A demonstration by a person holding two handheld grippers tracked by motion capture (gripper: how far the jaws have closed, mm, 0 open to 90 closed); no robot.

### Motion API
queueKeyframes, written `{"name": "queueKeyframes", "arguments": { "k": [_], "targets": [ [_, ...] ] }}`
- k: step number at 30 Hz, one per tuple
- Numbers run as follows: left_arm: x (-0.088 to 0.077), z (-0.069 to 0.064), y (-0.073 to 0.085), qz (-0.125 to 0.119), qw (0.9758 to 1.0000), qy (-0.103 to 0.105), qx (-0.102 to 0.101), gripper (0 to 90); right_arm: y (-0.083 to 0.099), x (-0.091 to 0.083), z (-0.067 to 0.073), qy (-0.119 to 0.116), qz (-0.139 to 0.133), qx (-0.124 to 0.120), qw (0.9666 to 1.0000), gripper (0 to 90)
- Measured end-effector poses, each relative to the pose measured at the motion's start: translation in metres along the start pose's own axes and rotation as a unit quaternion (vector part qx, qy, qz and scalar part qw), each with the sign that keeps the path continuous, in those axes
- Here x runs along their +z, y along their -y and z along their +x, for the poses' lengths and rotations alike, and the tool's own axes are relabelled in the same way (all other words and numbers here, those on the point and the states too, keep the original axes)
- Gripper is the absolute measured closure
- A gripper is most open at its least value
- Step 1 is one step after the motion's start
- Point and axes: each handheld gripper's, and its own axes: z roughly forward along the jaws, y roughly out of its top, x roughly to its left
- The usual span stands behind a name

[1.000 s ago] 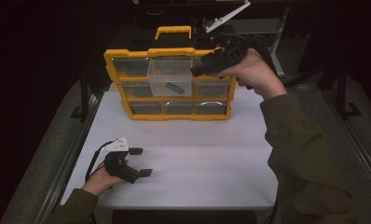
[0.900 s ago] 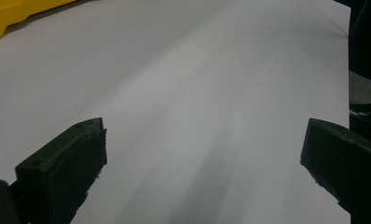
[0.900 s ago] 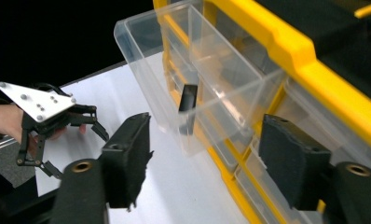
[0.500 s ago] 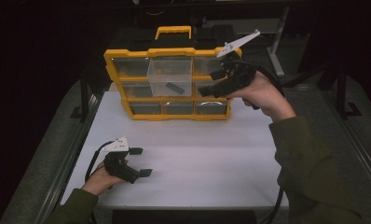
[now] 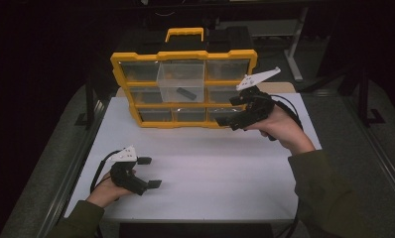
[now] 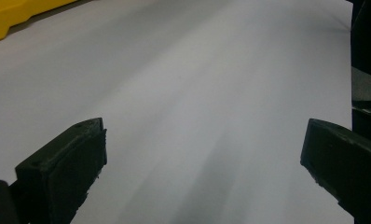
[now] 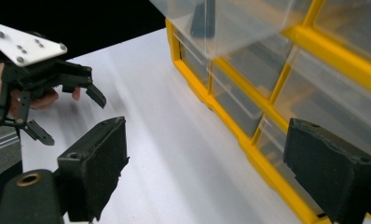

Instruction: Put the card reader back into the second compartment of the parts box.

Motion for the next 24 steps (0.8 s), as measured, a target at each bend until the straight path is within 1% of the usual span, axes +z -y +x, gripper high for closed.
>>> {"name": "queueKeyframes", "arguments": {
  "k": [6, 9, 12, 13, 17, 19, 22, 23, 24],
  "targets": [
    [0.0, 0.0, 0.0, 0.0, 1.0, -0.001, 0.001, 0.0, 0.03, 0.008, 0.004, 0.002, -0.008, 0.003, 1.0, 0.6],
    [-0.001, 0.0, 0.001, 0.0, 1.0, -0.002, 0.001, 0.0, 0.047, 0.01, 0.007, 0.008, -0.017, 0.007, 0.9998, 0.0],
    [-0.001, 0.0, 0.001, -0.001, 1.0, -0.001, 0.001, 0.0, 0.065, 0.012, 0.01, 0.01, -0.015, 0.012, 0.9998, 0.0],
    [-0.001, 0.0, 0.001, -0.001, 1.0, -0.001, 0.001, 0.0, 0.071, 0.013, 0.011, 0.014, -0.016, 0.011, 0.9997, 0.0],
    [-0.001, 0.0, 0.002, 0.0, 1.0, -0.002, 0.004, 0.0, 0.096, 0.015, 0.014, 0.015, -0.019, 0.021, 0.9995, 0.0],
    [-0.001, 0.0, 0.002, -0.001, 1.0, -0.002, 0.001, 0.0, 0.108, 0.015, 0.014, 0.018, -0.026, 0.029, 0.9991, 0.0],
    [-0.001, -0.001, 0.003, -0.001, 1.0, -0.003, 0.001, 0.0, 0.124, 0.014, 0.015, 0.026, -0.03, 0.032, 0.9987, 0.0],
    [-0.001, -0.001, 0.003, -0.001, 1.0, -0.003, 0.001, 0.0, 0.124, 0.014, 0.015, 0.026, -0.03, 0.032, 0.9987, 0.0],
    [-0.001, -0.001, 0.003, 0.0, 1.0, -0.003, 0.003, 0.0, 0.128, 0.014, 0.015, 0.027, -0.03, 0.035, 0.9986, 0.0]
  ]
}}
